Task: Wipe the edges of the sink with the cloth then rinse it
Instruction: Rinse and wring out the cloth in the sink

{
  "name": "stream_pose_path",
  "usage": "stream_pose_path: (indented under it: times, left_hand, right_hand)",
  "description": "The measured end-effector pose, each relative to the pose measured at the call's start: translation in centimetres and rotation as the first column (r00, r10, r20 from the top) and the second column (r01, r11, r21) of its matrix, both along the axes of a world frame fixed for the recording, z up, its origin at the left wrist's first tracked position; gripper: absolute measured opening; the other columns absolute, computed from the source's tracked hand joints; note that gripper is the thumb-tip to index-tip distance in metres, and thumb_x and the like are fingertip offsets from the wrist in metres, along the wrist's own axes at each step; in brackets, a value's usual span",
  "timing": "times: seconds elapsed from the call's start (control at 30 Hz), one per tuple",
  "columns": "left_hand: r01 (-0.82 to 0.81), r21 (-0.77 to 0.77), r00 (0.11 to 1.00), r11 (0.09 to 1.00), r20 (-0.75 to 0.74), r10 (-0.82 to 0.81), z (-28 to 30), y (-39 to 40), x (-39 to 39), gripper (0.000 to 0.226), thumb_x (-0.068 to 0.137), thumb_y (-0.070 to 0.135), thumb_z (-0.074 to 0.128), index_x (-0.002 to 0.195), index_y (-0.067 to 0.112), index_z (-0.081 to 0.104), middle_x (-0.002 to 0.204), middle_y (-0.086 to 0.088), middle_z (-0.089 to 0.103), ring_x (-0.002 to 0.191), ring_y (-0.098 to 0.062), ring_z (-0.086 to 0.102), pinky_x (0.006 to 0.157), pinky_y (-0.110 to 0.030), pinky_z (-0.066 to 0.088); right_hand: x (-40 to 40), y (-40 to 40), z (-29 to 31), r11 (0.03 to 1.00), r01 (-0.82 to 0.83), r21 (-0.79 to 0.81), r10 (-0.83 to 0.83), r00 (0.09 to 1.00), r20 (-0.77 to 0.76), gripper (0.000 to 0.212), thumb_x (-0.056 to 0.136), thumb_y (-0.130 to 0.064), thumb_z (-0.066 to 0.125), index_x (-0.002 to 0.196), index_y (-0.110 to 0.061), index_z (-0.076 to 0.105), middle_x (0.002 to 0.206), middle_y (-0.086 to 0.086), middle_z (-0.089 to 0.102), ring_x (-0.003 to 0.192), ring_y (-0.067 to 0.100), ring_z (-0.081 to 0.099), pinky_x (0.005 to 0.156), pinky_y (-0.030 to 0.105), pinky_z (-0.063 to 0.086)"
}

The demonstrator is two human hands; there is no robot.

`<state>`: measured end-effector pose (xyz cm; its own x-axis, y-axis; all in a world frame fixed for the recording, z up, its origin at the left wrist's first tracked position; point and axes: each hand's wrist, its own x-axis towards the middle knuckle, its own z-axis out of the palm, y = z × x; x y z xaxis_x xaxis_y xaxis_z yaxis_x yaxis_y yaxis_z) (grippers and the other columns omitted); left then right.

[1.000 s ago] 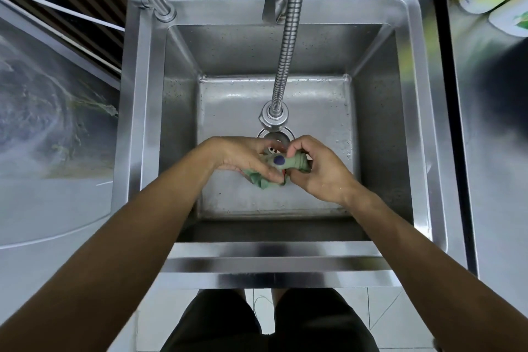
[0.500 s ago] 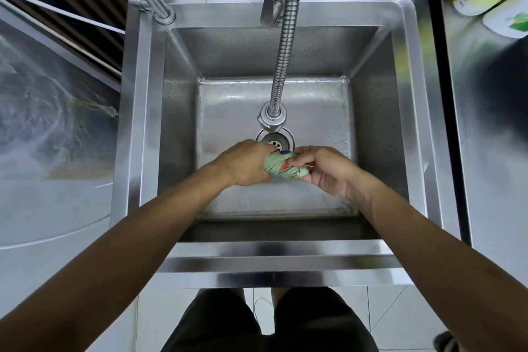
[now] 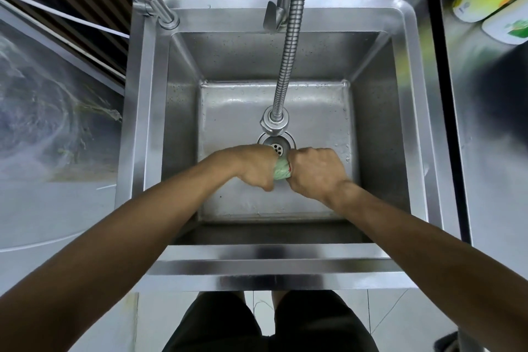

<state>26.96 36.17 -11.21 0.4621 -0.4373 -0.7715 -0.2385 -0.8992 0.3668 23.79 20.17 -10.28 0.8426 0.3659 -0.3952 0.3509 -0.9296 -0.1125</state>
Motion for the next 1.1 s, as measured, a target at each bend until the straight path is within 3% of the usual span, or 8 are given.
stream_pose_path:
  times: [0.17,0.47,0.5,0.57,0.67,0.77,0.9,1.1]
  left_hand:
    - [0.012,-0.147,0.863,0.989,0.5,0.064,-1.4,0.1,-1.0,0.019,0.081,0.008,0.061,0.09,0.023,0.052,0.078,-0.001,0.058,0.07,-0.033,0.053,0.061,-0.034,0.033]
    - [0.178,-0.341,0.523,0.923,0.827,0.205,-3.3,1.3,-2.2,0.03,0.063,0.006,0.088,0.08,0.011,0.064,0.07,-0.004,0.068,0.045,-0.031,0.06,0.041,-0.027,0.037]
    - [0.152,-0.267,0.587,0.952,0.799,0.13,-3.4,1.4,-2.4,0.025,0.071,0.008,0.083,0.088,0.013,0.064,0.078,-0.005,0.071,0.055,-0.033,0.065,0.046,-0.029,0.037]
    - [0.005,-0.065,0.777,0.998,0.629,0.037,-3.5,1.2,-2.7,0.022,0.086,0.019,0.07,0.107,0.02,0.064,0.096,-0.005,0.073,0.081,-0.034,0.07,0.059,-0.033,0.038]
    - [-0.368,0.062,0.92,0.928,0.166,0.354,-3.1,1.5,-2.1,0.028,0.081,0.041,0.075,0.1,0.022,0.07,0.087,-0.003,0.069,0.072,-0.026,0.066,0.059,-0.027,0.043]
    - [-0.579,0.039,0.761,0.815,-0.333,0.557,-2.6,1.8,-0.6,0.025,0.076,0.033,0.078,0.08,0.017,0.059,0.06,0.001,0.052,0.042,-0.016,0.039,0.043,-0.02,0.032]
    - [-0.347,0.064,0.702,0.936,-0.644,0.304,-1.9,0.9,0.0,0.034,0.079,0.027,0.086,0.077,0.023,0.052,0.055,0.007,0.043,0.045,-0.01,0.031,0.045,-0.02,0.034]
    - [-0.067,0.034,0.993,0.997,-0.093,0.07,-3.2,-1.0,-1.3,0.021,0.081,0.033,0.076,0.087,0.018,0.063,0.082,0.0,0.066,0.071,-0.021,0.063,0.062,-0.034,0.056]
  right_hand:
    - [1.4,0.8,0.2,0.855,0.506,0.109,-0.357,0.729,-0.584,0.007,0.066,-0.015,0.064,0.067,-0.017,0.058,0.064,-0.002,0.058,0.048,0.017,0.049,0.046,0.019,0.033]
    - [-0.2,1.6,-1.3,0.448,0.893,0.033,-0.1,0.087,-0.991,0.031,0.06,-0.004,0.056,0.047,-0.022,0.034,0.044,-0.001,0.025,0.033,0.014,0.017,0.044,0.021,0.027]
    - [-0.6,1.9,-1.4,0.444,0.895,0.039,-0.122,0.104,-0.987,0.028,0.065,-0.004,0.058,0.05,-0.02,0.04,0.046,0.0,0.029,0.034,0.014,0.022,0.046,0.025,0.037]
    - [-1.4,1.7,-1.6,0.569,0.799,0.196,-0.281,0.412,-0.866,0.013,0.078,-0.008,0.065,0.072,-0.018,0.058,0.062,0.0,0.049,0.049,0.018,0.048,0.062,0.034,0.054]
    - [-2.0,0.2,-2.2,0.909,0.313,0.276,-0.27,0.946,-0.182,0.046,0.085,-0.023,0.072,0.127,-0.015,0.054,0.117,0.005,0.058,0.103,0.028,0.058,0.09,0.044,0.051]
    - [-2.8,-0.7,-2.5,0.991,-0.028,0.133,0.004,0.985,0.173,0.057,0.083,-0.013,0.065,0.139,-0.009,0.052,0.127,0.012,0.058,0.107,0.034,0.059,0.093,0.044,0.048]
    - [-2.0,-0.5,-2.7,0.988,-0.151,-0.028,0.153,0.956,0.252,0.032,0.071,-0.017,0.08,0.101,-0.01,0.072,0.094,0.011,0.07,0.082,0.032,0.067,0.071,0.04,0.053]
    - [-0.8,-0.2,-2.9,0.985,-0.15,-0.085,0.144,0.987,-0.068,0.017,0.089,-0.024,0.062,0.101,-0.016,0.07,0.098,0.007,0.074,0.089,0.03,0.071,0.071,0.034,0.047]
